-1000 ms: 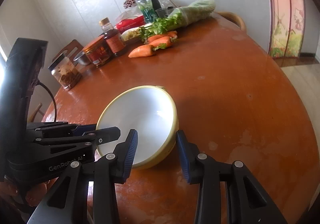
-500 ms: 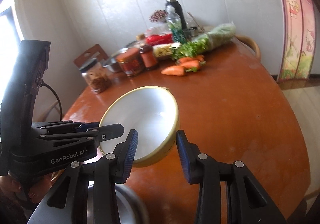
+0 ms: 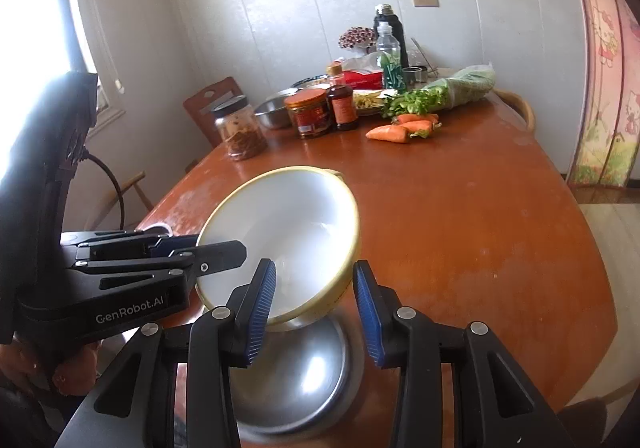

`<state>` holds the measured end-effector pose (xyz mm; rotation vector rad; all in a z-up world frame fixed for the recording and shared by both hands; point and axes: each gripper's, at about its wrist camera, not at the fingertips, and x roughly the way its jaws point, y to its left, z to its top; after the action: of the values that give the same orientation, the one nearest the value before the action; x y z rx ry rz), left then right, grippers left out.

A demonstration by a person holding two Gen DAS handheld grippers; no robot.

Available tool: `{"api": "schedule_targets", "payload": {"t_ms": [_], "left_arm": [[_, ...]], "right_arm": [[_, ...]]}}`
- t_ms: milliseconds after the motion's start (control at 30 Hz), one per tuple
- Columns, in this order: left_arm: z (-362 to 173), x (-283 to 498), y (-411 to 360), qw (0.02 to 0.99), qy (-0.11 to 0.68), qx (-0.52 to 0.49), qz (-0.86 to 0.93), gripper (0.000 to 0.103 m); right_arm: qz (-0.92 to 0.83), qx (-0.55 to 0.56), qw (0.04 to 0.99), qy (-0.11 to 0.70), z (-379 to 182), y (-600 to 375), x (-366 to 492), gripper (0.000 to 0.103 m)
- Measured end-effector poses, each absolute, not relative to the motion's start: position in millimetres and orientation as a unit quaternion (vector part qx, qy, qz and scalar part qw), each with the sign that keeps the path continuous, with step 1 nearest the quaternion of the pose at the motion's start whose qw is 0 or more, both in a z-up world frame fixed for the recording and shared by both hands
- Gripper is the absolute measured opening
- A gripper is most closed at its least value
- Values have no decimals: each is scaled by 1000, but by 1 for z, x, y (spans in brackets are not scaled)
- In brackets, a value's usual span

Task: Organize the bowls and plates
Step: 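Lift the white bowl with the left gripper and lower it into the steel bowl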

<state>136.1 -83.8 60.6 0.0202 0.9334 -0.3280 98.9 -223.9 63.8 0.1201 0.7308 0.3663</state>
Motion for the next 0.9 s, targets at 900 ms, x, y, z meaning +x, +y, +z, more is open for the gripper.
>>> {"api": "schedule_targets", "payload": {"t_ms": [900], "left_arm": [[26, 83, -79, 883, 443, 24, -154, 23]], "right_arm": [[195, 28, 905, 378, 28, -216, 64, 46]]}}
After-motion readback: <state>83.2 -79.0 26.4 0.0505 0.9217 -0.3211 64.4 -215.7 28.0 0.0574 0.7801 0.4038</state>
